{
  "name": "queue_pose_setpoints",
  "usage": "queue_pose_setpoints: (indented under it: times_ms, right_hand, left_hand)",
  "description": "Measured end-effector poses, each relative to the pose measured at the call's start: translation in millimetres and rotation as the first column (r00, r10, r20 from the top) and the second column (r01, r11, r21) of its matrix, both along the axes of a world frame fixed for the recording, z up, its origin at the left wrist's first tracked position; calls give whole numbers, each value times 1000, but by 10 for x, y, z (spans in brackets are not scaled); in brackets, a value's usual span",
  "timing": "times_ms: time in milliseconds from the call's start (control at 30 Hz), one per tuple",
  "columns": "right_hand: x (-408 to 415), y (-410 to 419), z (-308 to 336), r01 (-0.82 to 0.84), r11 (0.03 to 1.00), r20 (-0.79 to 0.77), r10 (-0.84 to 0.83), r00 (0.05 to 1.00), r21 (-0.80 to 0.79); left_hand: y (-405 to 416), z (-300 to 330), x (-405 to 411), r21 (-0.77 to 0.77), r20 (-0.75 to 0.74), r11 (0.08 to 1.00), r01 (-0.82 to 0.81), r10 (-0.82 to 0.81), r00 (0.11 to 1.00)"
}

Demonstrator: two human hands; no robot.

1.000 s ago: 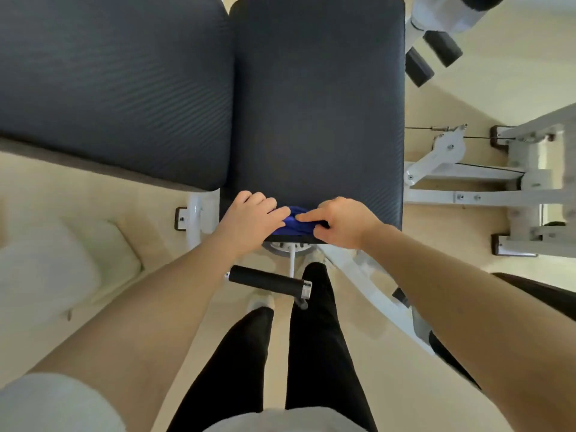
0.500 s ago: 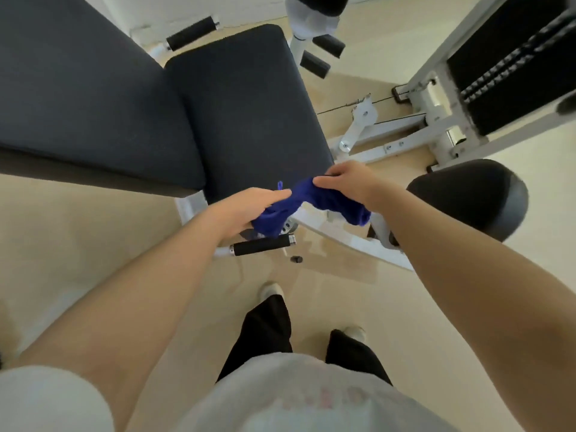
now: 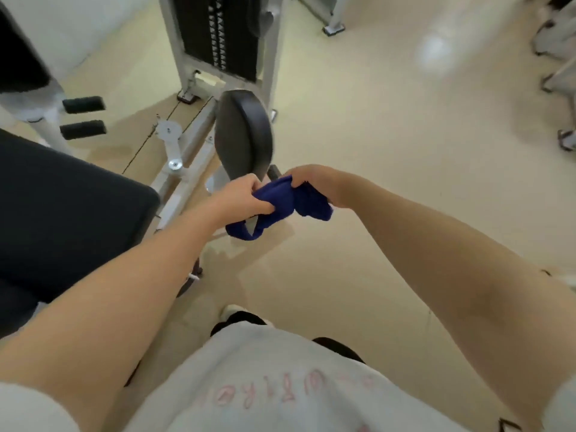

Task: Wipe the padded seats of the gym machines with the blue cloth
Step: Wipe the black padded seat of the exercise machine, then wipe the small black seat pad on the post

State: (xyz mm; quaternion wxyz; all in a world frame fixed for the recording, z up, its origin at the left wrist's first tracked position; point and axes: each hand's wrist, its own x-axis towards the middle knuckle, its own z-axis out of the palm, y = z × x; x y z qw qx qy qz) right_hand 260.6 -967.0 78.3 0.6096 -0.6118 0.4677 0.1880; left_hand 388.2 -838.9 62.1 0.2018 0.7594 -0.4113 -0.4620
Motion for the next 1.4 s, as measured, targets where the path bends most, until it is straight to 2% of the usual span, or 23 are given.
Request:
queue_pose_setpoints:
  times_ms: [67, 133, 200, 300, 367, 533, 633, 767, 967, 1000, 1067, 1200, 1300, 1400]
  right_hand:
    - [-597, -46, 103, 50, 997, 95, -44, 994, -56]
    - [-1266, -3, 187, 123, 972, 127, -99, 987, -198]
    - [-1978, 107, 196, 247, 914, 136, -213, 968, -322]
    - [-3013, 435, 169, 406, 831, 136, -384, 913, -381]
    - [-3696, 696, 151, 515, 748, 140, -508, 850, -418]
    - [-5329, 1337, 76, 754, 486, 152, -788, 597, -443]
    - [-6111, 1648, 30, 837, 292, 164, -900, 405, -462]
    - [-7015, 1980, -23, 861, 97, 194, -956, 219, -499]
    - [-8551, 2080, -184, 982, -128, 392, -918, -65, -138]
    - [-8824, 2042, -203, 982, -168, 417, -901, -116, -91]
    - [-9361, 1916, -217, 976, -210, 421, -891, -168, -56]
    - [-10276, 1625, -267, 978, -108, 314, -948, -47, -178]
    - [-10798, 1536, -331, 969, -165, 305, -947, -104, -184]
    - [-11268, 1517, -390, 979, -170, 318, -940, -126, -115]
  left_hand:
    - [-190, 95, -442, -16, -20, 997, 81, -81, 997]
    - [-346, 126, -984, -21, -27, 986, 166, -167, 986]
    - [-465, 94, -1609, -38, -54, 975, 219, -221, 974]
    - [-523, 24, -2637, -8, -102, 929, 371, -370, 924]
    - [-511, -28, -3331, 23, -188, 883, 468, -456, 870]
    - [-296, -81, -5028, 56, -348, 729, 682, -626, 698]
    - [-193, -75, -5974, -2, -344, 622, 783, -736, 583]
    - [-208, -59, -7080, -42, -306, 454, 890, -854, 421]
    - [-610, -187, -8729, -124, -360, 253, 959, -913, 194]
    - [-709, -201, -9029, -138, -379, 253, 957, -907, 185]
    - [-878, -216, -9637, -141, -425, 323, 936, -873, 238]
    - [-1025, -258, -10668, 13, -607, 499, 867, -685, 403]
    - [-1015, -285, -11311, 114, -655, 484, 868, -620, 432]
    - [-967, -323, -11888, 88, -654, 453, 887, -646, 395]
